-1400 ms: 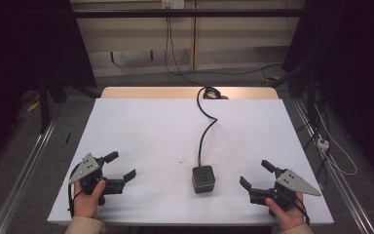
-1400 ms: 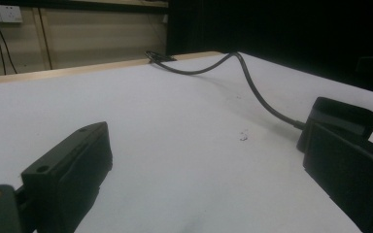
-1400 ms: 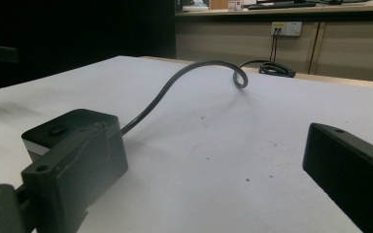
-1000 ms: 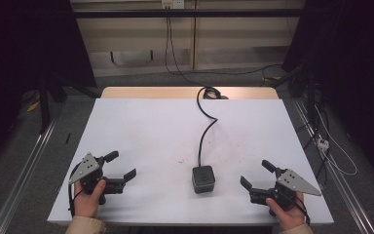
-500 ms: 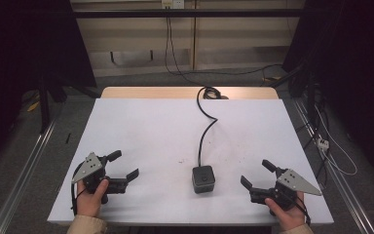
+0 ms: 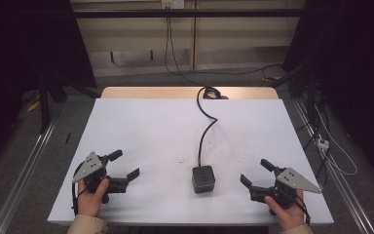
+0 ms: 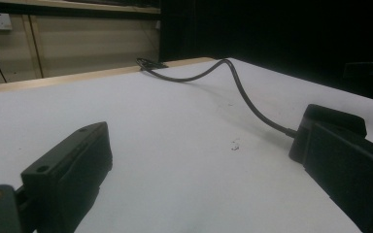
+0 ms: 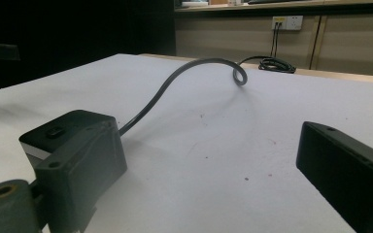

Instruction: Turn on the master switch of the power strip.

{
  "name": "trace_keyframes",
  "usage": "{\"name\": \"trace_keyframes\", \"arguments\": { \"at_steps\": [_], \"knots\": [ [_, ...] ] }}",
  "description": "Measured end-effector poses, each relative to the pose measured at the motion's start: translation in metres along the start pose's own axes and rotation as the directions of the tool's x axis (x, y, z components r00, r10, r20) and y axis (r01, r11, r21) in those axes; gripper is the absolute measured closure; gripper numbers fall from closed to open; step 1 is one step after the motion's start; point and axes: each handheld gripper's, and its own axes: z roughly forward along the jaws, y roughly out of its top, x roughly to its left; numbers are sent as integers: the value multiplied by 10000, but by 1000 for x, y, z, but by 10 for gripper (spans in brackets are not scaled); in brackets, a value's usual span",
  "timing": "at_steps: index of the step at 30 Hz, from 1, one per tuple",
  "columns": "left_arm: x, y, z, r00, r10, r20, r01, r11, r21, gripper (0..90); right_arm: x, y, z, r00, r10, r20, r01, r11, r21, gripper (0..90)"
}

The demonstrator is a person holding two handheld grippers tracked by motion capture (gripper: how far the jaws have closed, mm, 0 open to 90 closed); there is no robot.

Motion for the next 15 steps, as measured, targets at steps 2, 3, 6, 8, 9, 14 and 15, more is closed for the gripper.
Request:
{"name": "trace_keyframes", "arguments": {
  "at_steps": [2, 3, 6, 8, 9, 14, 15],
  "knots": [
    [0, 0, 1, 10000, -8, 27, 8, 10000, 6, 33, 1, 0, 1, 9999, 111, -1, -111, 9999, 18, 78],
    [0, 0, 1, 10000, 19, 11, -19, 10000, 24, 33, 1, 1, 1, 10000, 61, -11, -61, 10000, 40, 81],
    [-1, 0, 1, 10000, 46, 45, -47, 10000, 55, 33, 2, 3, 3, 9999, 110, -54, -110, 9999, 25, 99],
    [-1, 0, 1, 10000, 78, 43, -78, 10000, 38, 32, 2, 4, 4, 10000, 15, -41, -14, 10000, 81, 109],
    [-1, 1, 1, 9999, 100, 14, -100, 9999, 21, 32, 3, 4, 4, 10000, 49, -56, -49, 9999, 90, 116],
    [-2, 1, 2, 10000, 64, -27, -63, 10000, 27, 33, 3, 6, 4, 9998, 79, -176, -76, 9998, 167, 155],
    [-2, 1, 3, 10000, 19, -29, -19, 10000, -8, 33, 3, 6, 4, 9997, 93, -214, -89, 9998, 203, 168]
  ]
}}
